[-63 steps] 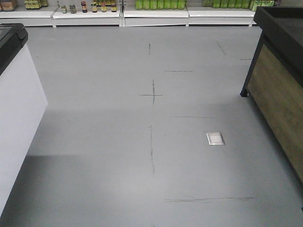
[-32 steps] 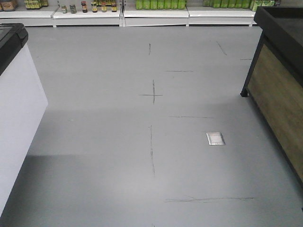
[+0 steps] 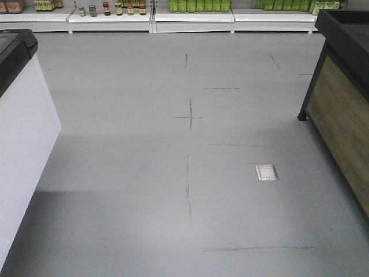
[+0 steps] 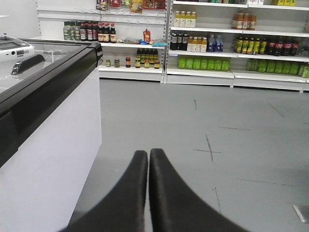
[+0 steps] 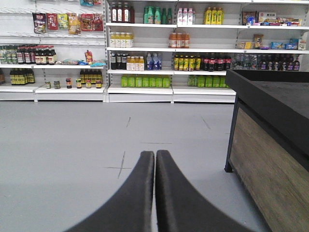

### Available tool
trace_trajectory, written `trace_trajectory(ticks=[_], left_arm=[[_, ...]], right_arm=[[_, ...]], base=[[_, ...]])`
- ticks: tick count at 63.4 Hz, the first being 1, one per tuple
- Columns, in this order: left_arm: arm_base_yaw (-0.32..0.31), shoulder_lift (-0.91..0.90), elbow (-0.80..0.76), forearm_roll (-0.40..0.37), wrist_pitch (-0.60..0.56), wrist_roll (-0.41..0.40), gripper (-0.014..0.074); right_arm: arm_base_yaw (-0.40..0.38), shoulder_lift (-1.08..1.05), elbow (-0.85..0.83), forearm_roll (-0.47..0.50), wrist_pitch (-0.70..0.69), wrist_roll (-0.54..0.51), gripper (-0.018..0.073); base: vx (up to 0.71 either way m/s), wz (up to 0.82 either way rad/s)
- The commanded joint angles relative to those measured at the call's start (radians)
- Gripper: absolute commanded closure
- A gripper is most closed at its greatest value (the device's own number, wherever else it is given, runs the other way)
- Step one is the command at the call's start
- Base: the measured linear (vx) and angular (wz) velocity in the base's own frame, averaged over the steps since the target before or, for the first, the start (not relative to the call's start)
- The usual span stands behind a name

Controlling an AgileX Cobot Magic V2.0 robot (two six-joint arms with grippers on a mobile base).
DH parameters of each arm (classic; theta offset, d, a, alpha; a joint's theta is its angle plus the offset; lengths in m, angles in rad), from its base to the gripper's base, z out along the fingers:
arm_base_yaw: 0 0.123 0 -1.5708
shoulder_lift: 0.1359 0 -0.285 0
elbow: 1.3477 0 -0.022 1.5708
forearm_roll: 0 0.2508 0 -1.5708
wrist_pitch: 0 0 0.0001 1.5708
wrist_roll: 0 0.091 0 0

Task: Pick three apples into basket with both arms
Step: 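Drive the base forward and turn toward the fruit display tables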

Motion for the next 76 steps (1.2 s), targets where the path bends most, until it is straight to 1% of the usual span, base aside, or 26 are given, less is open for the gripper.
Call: trace_trajectory(ticks=[1,76], left_arm=[[0.001,-0.016,0.009,-0.001,-0.070,-0.007,0.0603],[0.001,-0.016,0.009,-0.001,-0.070,-0.007,0.0603]], right_arm=[[-0.007,-0.013,0.014,-0.013,-0.078,-0.009,0.0564],[-0.007,-0.013,0.014,-0.013,-0.078,-0.009,0.0564]], base=[[0.08,0.04],[0.14,0.01]])
